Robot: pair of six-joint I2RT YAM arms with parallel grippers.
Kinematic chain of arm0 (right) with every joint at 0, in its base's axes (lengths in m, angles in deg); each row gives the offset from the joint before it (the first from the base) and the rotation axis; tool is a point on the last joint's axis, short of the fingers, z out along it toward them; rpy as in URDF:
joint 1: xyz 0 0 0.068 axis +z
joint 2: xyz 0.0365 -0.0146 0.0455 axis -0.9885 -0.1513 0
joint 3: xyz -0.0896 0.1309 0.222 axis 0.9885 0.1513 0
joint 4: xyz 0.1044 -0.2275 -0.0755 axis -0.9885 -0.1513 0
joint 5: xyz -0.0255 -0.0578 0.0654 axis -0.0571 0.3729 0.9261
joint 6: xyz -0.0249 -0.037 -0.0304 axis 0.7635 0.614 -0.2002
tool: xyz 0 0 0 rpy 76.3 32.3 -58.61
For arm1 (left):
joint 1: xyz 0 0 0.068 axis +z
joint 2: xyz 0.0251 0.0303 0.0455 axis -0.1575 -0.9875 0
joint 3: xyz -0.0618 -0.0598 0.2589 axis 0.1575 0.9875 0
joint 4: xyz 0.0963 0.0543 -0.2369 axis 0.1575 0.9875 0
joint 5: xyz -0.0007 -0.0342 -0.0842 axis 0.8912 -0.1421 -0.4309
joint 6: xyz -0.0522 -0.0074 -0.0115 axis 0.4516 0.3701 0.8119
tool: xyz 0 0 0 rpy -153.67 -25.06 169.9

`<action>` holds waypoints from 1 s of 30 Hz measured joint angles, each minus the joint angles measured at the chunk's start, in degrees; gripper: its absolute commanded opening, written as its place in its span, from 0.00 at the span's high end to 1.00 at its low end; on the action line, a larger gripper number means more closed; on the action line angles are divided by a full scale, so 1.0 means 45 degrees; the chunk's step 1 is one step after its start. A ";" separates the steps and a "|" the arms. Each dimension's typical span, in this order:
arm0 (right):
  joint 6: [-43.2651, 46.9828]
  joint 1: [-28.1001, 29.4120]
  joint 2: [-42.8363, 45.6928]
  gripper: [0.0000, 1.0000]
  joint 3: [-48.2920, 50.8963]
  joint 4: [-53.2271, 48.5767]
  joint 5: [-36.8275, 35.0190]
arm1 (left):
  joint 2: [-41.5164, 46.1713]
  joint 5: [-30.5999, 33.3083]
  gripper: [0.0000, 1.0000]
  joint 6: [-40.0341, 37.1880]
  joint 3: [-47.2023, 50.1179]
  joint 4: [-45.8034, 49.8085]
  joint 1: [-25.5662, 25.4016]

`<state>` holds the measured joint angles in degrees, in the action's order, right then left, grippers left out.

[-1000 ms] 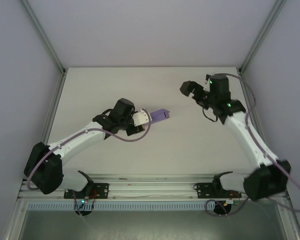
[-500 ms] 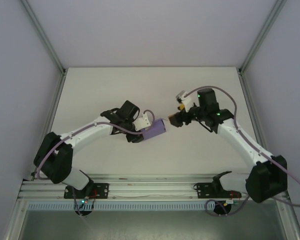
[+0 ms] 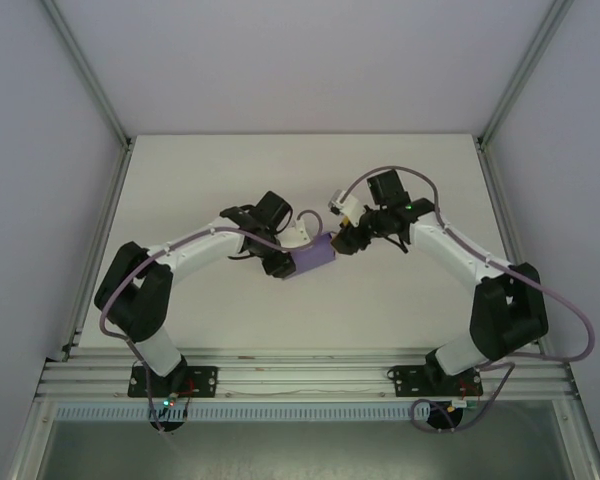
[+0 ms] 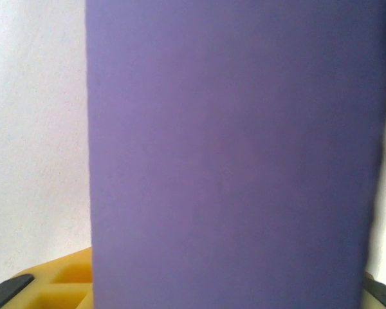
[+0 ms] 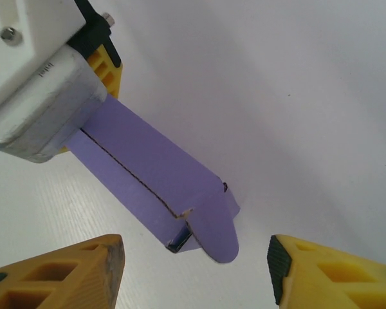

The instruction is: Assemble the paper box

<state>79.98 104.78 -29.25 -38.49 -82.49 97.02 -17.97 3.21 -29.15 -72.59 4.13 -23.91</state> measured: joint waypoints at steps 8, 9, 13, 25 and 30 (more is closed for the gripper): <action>0.0330 0.0029 -0.0835 0.84 -0.0529 -0.0049 -0.0005 | -0.0039 0.0000 0.53 -0.0053 -0.0194 0.0214 0.0000; 0.0321 0.0053 -0.0874 0.87 -0.0544 -0.0053 0.0049 | -0.0044 0.0015 0.53 -0.0053 -0.0228 0.0228 0.0000; 0.0087 0.0131 -0.0908 1.00 -0.0607 -0.0053 0.0073 | -0.0049 0.0141 0.53 -0.0049 -0.0369 0.0471 0.0000; -0.5095 0.0457 -0.0913 1.00 -0.0816 -0.0243 -0.0442 | -0.0355 0.0607 0.53 0.0058 -0.0544 0.0486 -0.0097; -0.7592 0.0525 -0.1107 1.00 -0.2035 -0.1778 -0.1360 | -0.0529 0.0928 0.53 0.0073 -0.0811 0.0102 -0.0287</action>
<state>45.82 107.14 -34.24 -47.65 -90.49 90.90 -20.35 7.38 -28.83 -76.24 4.59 -25.20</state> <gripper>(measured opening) 0.049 0.468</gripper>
